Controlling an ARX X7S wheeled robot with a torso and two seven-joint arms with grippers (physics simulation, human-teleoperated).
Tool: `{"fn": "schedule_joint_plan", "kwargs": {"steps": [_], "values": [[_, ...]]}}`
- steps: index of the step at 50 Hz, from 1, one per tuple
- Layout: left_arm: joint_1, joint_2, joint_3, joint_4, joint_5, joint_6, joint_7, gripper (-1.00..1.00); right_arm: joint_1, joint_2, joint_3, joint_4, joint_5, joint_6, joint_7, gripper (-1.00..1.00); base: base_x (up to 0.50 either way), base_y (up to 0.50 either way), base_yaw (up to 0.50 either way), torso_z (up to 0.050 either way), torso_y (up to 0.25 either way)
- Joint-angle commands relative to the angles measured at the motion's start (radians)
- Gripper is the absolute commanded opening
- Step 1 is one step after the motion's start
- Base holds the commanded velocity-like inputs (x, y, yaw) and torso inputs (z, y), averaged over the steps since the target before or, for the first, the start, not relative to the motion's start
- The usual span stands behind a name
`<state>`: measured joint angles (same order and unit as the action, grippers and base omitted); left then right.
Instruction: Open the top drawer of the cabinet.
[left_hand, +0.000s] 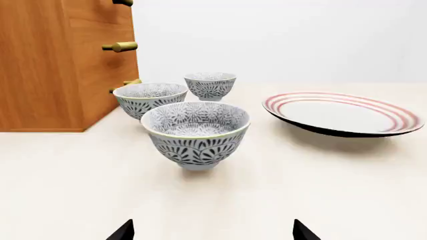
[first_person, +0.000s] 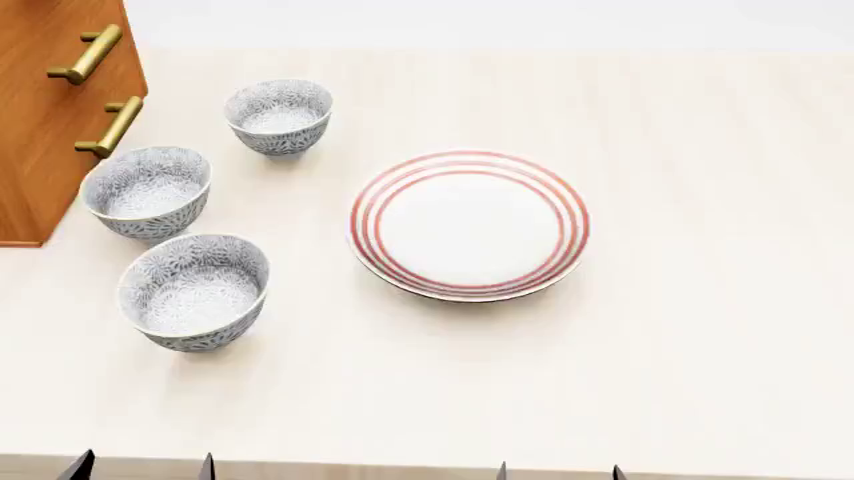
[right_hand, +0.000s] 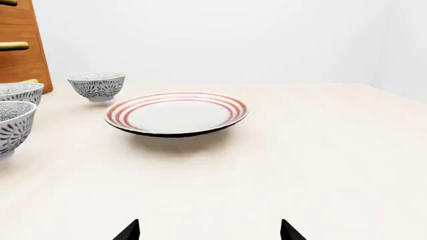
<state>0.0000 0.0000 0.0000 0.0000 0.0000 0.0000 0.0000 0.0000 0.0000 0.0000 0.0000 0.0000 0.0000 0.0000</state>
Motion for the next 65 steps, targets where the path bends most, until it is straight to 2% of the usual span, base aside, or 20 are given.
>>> {"fn": "schedule_joint_plan", "kwargs": {"steps": [1,13,41,45,48,65], "values": [[-0.004,-0.018,0.019,-0.004,-0.022,-0.005,-0.007,1.00,-0.002,0.016,-0.027,0.002,0.002,-0.003,0.023,1.00,0.00,0.00,0.00,0.000,0.000],[-0.016,-0.049,0.056,-0.019,-0.042,-0.030,-0.059,1.00,-0.004,0.049,-0.068,0.026,0.045,-0.036,0.039,1.00,0.00,0.00,0.00,0.000,0.000],[-0.033,-0.085,0.114,-0.043,-0.054,-0.043,-0.108,1.00,0.004,0.089,-0.115,0.048,0.088,-0.049,0.063,1.00,0.00,0.50,0.00,0.000,0.000],[-0.031,-0.090,0.120,-0.042,-0.061,-0.028,-0.108,1.00,0.000,0.091,-0.111,0.037,0.106,-0.048,0.068,1.00,0.00,0.00,0.00,0.000,0.000],[-0.019,-0.098,0.126,-0.027,-0.078,0.006,-0.093,1.00,0.004,0.093,-0.114,0.047,0.109,-0.052,0.075,1.00,0.00,0.00,0.00,0.040,0.007],[-0.031,-0.114,0.149,-0.042,-0.067,-0.007,-0.130,1.00,0.007,0.110,-0.137,0.055,0.125,-0.064,0.091,1.00,0.00,0.00,0.00,0.050,0.014]]}}
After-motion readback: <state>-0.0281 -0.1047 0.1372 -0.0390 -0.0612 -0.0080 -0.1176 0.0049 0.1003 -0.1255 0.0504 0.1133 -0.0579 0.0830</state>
